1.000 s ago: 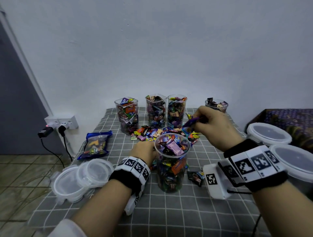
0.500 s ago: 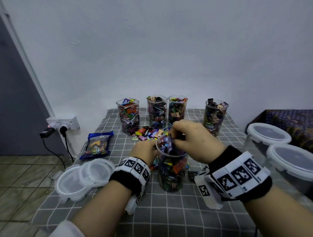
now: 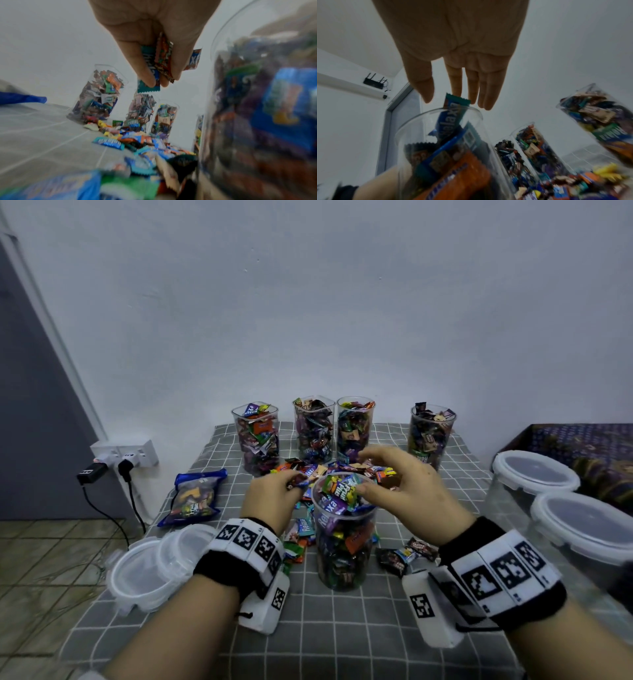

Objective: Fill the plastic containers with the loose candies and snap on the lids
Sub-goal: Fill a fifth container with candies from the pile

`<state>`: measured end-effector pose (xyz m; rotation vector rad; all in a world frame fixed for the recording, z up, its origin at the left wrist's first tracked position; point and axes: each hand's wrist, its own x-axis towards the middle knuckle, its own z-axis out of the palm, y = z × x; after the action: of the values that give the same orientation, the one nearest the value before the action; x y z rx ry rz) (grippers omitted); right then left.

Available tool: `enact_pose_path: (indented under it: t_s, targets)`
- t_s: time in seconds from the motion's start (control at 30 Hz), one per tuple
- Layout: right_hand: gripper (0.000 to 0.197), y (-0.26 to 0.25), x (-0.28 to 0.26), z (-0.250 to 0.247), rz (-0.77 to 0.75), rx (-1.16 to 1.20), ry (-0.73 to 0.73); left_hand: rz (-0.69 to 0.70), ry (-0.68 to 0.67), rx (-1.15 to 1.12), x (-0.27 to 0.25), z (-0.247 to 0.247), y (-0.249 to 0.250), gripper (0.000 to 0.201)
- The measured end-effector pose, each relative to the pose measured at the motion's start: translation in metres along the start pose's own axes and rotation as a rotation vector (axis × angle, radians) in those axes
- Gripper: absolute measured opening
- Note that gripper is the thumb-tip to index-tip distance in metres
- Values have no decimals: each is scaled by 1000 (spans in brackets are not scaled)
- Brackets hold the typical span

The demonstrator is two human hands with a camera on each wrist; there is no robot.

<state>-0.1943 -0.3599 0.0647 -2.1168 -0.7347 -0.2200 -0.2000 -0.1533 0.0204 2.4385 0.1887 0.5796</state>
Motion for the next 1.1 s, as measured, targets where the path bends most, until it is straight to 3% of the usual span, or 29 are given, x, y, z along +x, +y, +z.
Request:
enact_pose_path:
  t_s: [0.13, 0.23, 0.3, 0.37, 0.5, 0.63, 0.77, 0.87, 1.1]
  targets:
    - [109, 17, -6, 7, 203, 216, -225, 9, 108, -199, 8, -17, 10, 16]
    - [119, 24, -10, 20, 250, 349, -281, 25, 139, -400, 14, -28, 25, 11]
    - [122, 29, -11, 29, 258, 381, -254, 79, 140, -425, 15, -34, 36, 24]
    - [114, 34, -10, 33, 249, 422, -238, 123, 110, -444, 13, -35, 46, 21]
    - [76, 32, -9, 31, 233, 519, -249, 184, 10, -492, 6, -29, 60, 14]
    - [88, 34, -10, 33, 222, 519, -239, 276, -140, -338, -1, -21, 65, 17]
    - [75, 35, -10, 33, 211, 543, -232, 300, -234, -283, -2, -23, 68, 32]
    - [81, 35, -10, 34, 211, 546, -224, 315, -288, -226, 0, -30, 70, 40]
    - [71, 31, -12, 32, 215, 560, -221, 292, -207, -22, 5, -39, 71, 28]
